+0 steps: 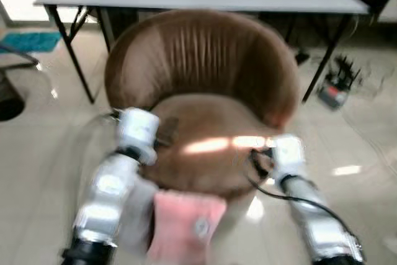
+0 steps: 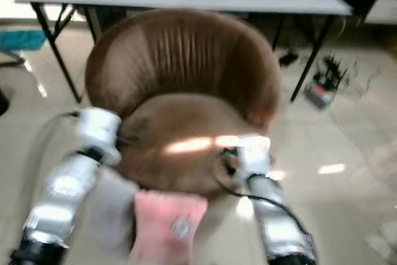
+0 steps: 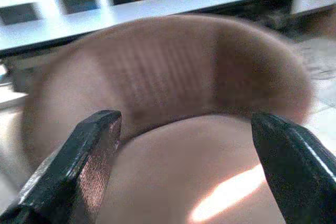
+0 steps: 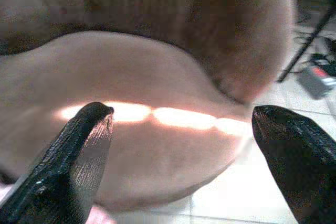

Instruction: Move the pillow to the sofa from floor

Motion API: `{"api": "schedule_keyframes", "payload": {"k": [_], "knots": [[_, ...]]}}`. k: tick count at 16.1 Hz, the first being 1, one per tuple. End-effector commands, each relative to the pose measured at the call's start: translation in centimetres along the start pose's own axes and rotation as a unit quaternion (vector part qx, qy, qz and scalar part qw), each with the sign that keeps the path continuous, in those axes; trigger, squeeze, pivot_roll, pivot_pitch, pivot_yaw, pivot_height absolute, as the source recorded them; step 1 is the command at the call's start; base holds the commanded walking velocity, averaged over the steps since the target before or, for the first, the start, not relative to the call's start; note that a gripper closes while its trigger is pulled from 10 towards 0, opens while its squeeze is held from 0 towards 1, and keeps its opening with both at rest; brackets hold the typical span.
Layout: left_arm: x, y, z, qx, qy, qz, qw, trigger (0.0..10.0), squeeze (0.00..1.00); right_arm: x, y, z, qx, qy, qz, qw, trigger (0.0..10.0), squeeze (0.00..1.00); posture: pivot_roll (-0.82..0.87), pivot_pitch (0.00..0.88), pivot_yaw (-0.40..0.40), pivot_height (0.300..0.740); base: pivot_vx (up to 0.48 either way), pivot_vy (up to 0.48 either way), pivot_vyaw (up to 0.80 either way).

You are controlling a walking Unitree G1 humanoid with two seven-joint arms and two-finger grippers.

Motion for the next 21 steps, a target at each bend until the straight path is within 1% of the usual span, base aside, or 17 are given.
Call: {"api": "schedule_keyframes", "payload": {"k": [1, 3, 6, 11, 15, 17, 21], "knots": [[-0.6, 0.62, -1.7, 0.025, -0.006, -0.014, 1.0, 10.0, 0.0, 1.22, -0.37, -1.6, 0.026, 0.003, 0.017, 1.0, 10.0, 0.0, 0.04, 0.0, -0.014, 0.74, 0.0, 0.0, 0.0], [-0.84, 0.7, -1.94, 0.033, -0.012, -0.021, 0.999, 10.0, 0.0, 0.76, -0.46, -1.59, 0.025, 0.001, 0.005, 1.0, 10.0, 0.0, 0.04, 0.0, -0.016, 0.74, 0.0, 0.0, 0.0], [-1.05, 0.74, -2.0, 0.034, -0.021, -0.026, 0.999, 10.0, 0.0, 0.66, -0.54, -1.41, 0.025, -0.01, 0.006, 1.0, 10.0, 0.0, 0.05, 0.0, -0.017, 0.71, 0.0, 0.0, 0.0], [-1.17, 0.69, -1.83, 0.03, -0.024, -0.029, 0.999, 10.0, 0.0, 0.56, -0.6, -1.3, 0.025, -0.01, 0.004, 1.0, 10.0, 0.0, 0.04, 0.001, -0.016, 0.655, 0.0, 0.0, 0.0], [-1.23, 0.68, -1.59, 0.029, -0.025, -0.03, 0.999, 10.0, 0.0, 0.45, -0.58, -1.28, 0.026, -0.009, 0.004, 1.0, 10.0, 0.0, 0.04, 0.002, -0.018, 0.62, 0.0, 0.0, 0.0], [-1.26, 0.73, -1.51, 0.028, -0.024, -0.031, 0.999, 10.0, 0.0, 0.43, -0.45, -1.36, 0.027, -0.009, 0.004, 1.0, 10.0, 0.0, 0.04, 0.005, -0.018, 0.59, 0.0, 0.0, 0.0], [-1.41, 0.78, -1.33, 0.025, -0.023, -0.034, 0.999, 10.0, 0.0, 0.28, -0.29, -1.65, 0.032, -0.006, 0.002, 0.999, 10.0, 0.0, 0.04, 0.004, -0.019, 0.586, 0.0, 0.0, 0.0]]}}
Point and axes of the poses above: a point about 5 cm out from each wrist's last joint towards the gripper, its own y axis pointing back from the gripper into the wrist, its own x axis along the axis of the wrist's last joint, z = x × y, the point moved 5 cm from there along -y, pointing out of the wrist towards the gripper, and after that the axes turned 5 degrees about y, right-handed, at the moved point
